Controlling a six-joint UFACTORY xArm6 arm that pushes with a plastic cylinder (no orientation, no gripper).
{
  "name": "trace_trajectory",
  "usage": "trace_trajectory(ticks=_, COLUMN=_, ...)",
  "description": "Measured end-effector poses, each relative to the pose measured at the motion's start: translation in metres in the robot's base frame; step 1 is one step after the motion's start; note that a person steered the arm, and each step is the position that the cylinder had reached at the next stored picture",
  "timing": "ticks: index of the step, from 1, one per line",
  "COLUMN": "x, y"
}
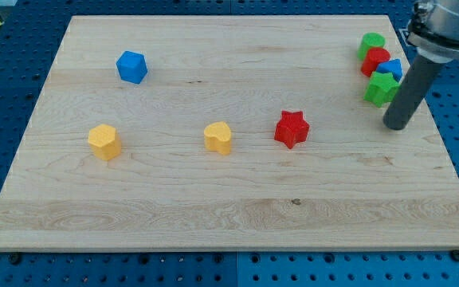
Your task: Drag the red star diagonally left to the green star
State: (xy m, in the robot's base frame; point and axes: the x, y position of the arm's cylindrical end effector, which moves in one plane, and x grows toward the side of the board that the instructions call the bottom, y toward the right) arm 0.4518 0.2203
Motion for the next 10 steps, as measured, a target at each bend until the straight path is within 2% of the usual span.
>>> trace_trajectory(ticks=2, x=-0.024, y=-0.105)
trace_trajectory(ticks=3, x=-0.019, y=-0.149)
trace_trajectory(ticks=4, x=0.013, y=-0.155)
trace_trajectory(ticks=6, x=0.048, y=-0.195)
trace_trajectory(ticks=7, x=0.067, y=-0.179)
trace_trajectory(ticks=9, x=-0.021, y=-0.042)
trace_trajectory(ticks=10, x=-0.021, y=-0.043)
